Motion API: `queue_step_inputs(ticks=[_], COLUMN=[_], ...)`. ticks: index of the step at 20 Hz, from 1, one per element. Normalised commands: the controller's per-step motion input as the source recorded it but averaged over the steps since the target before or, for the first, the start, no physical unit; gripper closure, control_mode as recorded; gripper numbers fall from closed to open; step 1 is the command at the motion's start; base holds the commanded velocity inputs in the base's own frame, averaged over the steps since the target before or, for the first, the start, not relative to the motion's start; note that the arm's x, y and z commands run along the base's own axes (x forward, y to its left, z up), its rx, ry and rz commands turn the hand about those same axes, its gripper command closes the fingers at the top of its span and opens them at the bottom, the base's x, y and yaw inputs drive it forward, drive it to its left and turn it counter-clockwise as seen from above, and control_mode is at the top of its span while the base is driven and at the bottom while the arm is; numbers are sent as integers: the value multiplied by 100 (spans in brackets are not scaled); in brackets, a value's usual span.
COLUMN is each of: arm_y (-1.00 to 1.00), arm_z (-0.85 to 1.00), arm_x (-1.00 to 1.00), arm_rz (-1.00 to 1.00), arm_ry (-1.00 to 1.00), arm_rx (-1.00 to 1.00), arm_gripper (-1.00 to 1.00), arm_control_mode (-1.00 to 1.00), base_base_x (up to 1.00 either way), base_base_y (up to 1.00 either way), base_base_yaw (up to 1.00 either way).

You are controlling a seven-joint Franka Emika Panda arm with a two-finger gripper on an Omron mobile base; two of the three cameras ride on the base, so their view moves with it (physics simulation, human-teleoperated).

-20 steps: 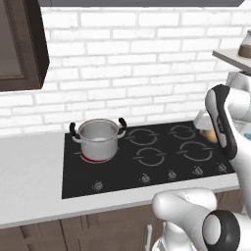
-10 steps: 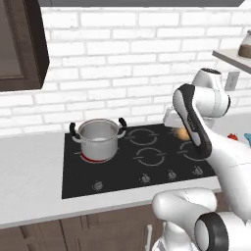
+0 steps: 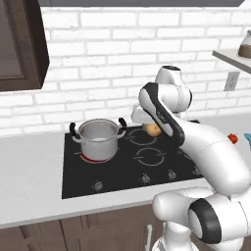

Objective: Put the squash and tomato in the pot. Retrieve the spatula and lightly stir the vegetables in the pot.

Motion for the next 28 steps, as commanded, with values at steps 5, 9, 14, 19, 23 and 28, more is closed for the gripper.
queue_step_inputs(ticks=[5,9,14,19,23,28], arm_y=[92,98,71,12,-8,-9], arm_z=[0,0,-9,-14,-4,-10], arm_x=[57,47,37,25,6,0], arm_rz=[0,0,0,0,0,0], arm_ry=[14,12,3,0,-7,-14], arm_rx=[0,-7,-8,-4,0,0], arm_gripper=[100,100,100,100,100,100], arm_control_mode=[-100,-100,-100,-100,-100,-100], base_base_x=[0,0,0,0,0,0], base_base_y=[0,0,0,0,0,0], base_base_yaw=[0,0,0,0,0,0])
